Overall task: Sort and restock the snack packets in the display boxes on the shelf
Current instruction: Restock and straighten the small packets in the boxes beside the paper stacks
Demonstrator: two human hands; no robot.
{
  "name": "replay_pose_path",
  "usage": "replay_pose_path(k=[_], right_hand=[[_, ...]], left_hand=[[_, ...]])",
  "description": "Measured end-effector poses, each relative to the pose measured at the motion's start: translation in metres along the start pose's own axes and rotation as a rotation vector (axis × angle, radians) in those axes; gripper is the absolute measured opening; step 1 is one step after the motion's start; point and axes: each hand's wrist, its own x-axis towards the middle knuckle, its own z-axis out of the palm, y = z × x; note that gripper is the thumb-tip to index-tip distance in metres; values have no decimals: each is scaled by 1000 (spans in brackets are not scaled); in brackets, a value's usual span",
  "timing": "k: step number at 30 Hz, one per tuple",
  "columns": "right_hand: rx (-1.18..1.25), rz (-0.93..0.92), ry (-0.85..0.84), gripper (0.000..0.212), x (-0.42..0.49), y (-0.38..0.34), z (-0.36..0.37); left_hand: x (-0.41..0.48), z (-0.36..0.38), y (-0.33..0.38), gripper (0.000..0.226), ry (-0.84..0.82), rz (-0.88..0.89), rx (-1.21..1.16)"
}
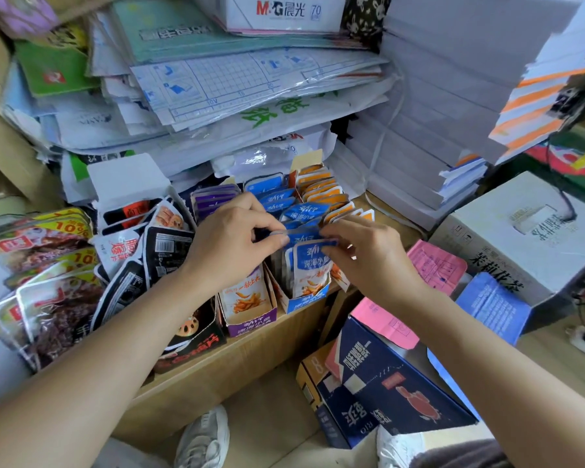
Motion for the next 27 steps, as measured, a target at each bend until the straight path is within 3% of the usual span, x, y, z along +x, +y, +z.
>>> replay_pose_path(k=[6,10,16,20,22,25,27], right_hand=[[86,140,37,40,-7,-11,5],[149,252,8,62,-9,-14,6],[298,336,44,80,-15,-24,10],[232,277,-48,70,-17,-25,6],[230,279,-81,70,-20,-24,5],[235,259,-95,73,-27,-22,6],[235,219,-60,66,-31,-22,7]], left_hand=[[-7,-9,9,15,-77,-31,5],[-14,-15,14,30,-106,-125,-143],[-22,-17,21,25,-201,-140,-156],[-25,-21,24,33,-396,-93,-137],[-25,-21,21,30,-331,-55,-107],[-19,-16,15,23,-92,-10,-134],[-13,-10,10,27,-73,14,-117]])
